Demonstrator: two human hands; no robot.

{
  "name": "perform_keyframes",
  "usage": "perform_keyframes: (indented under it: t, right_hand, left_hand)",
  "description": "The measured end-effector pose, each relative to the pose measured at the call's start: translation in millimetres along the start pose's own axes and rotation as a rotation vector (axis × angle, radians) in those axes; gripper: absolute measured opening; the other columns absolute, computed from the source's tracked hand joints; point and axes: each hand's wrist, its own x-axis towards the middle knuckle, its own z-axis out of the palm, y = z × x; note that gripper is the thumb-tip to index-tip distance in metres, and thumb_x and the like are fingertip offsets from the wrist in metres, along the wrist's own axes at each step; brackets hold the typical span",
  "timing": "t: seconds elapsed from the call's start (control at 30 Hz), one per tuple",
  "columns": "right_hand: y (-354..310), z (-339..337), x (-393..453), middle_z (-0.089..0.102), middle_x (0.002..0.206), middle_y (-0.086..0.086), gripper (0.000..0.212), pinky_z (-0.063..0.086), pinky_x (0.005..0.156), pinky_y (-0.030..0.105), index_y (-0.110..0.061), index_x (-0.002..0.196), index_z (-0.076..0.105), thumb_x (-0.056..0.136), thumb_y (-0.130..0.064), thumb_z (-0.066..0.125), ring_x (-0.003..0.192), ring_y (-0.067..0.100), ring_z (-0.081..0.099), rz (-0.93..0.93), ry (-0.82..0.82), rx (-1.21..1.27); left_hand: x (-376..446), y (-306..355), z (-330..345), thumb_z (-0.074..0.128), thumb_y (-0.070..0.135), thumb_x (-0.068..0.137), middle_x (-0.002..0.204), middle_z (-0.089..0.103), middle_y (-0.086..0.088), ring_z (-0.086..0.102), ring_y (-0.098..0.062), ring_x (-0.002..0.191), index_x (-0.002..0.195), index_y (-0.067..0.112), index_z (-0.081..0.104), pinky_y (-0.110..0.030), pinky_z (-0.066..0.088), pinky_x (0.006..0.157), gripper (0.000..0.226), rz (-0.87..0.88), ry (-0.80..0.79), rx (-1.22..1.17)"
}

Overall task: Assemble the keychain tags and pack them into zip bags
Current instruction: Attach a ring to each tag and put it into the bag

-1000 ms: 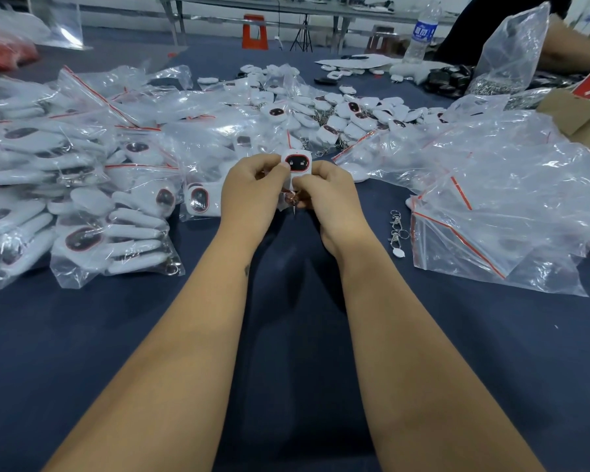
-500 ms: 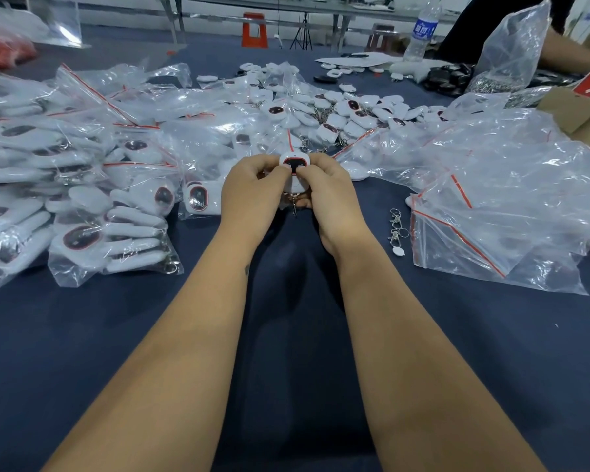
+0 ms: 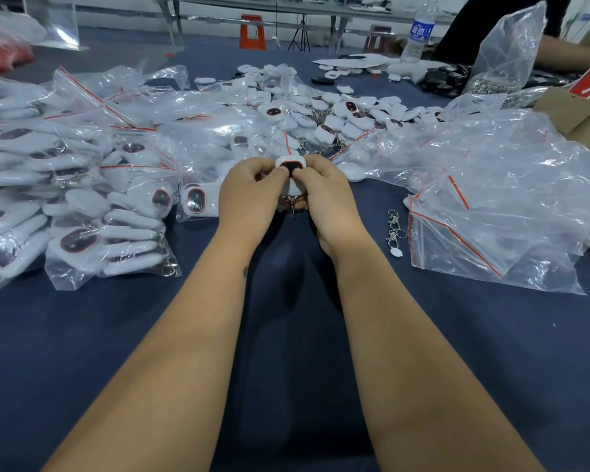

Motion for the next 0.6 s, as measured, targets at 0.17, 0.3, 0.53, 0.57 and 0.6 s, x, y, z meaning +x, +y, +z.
perform_keyframes:
  t: [0.17,0.3,0.53,0.57,0.6]
  right_hand:
    - [-0.8,0.7,-1.0,0.067,0.086,0.002,0.015,0.049,0.065,0.028,-0.023,0.087,0.066,0.088,-0.014,0.054,0.073,0.013,0.061,0.0,0.01,0.0]
    - [-2.9,0.4,-2.1,0.067,0.071,-0.005,0.02,0.049,0.058,0.023,-0.021,0.083,0.066,0.088,-0.008,0.051,0.062,0.006,0.062,-0.004,-0.001,0.039]
    - [-4.5,0.7,-3.3,0.067,0.078,0.0,0.023,0.045,0.053,0.017,-0.02,0.082,0.068,0.089,-0.006,0.052,0.064,0.007,0.06,0.014,-0.006,0.0]
    - [-4.3,0.9,-3.0,0.067,0.078,0.0,0.022,0.046,0.055,0.019,-0.02,0.082,0.068,0.088,-0.006,0.052,0.066,0.009,0.06,0.015,-0.006,-0.001]
    - [-4.2,1.0,-2.8,0.067,0.078,0.001,0.022,0.047,0.057,0.02,-0.02,0.082,0.068,0.088,-0.006,0.053,0.067,0.01,0.061,0.017,-0.008,0.001]
  left_hand:
    - [0.6,0.0,-0.1,0.06,0.021,0.089,0.07,0.063,0.004,0.057,-0.011,0.062,0.076,0.017,0.067,-0.034,0.051,0.071,0.016,-0.007,-0.005,-0.003]
    - [0.2,-0.7,0.6,0.058,0.023,0.089,0.067,0.063,0.003,0.055,-0.01,0.06,0.072,0.017,0.066,-0.031,0.049,0.066,0.02,-0.014,-0.001,0.018]
    - [2.4,-1.4,2.0,0.057,0.023,0.09,0.078,0.066,-0.001,0.057,-0.012,0.068,0.08,0.016,0.069,-0.028,0.047,0.066,0.017,0.01,0.034,0.113]
    - [2.8,-1.4,2.0,0.057,0.022,0.09,0.081,0.067,-0.002,0.058,-0.013,0.07,0.082,0.015,0.07,-0.027,0.047,0.066,0.017,0.011,0.034,0.116]
    - [2.9,-1.6,2.0,0.058,0.022,0.09,0.083,0.067,-0.003,0.057,-0.013,0.071,0.084,0.013,0.07,-0.026,0.045,0.067,0.017,0.014,0.037,0.117]
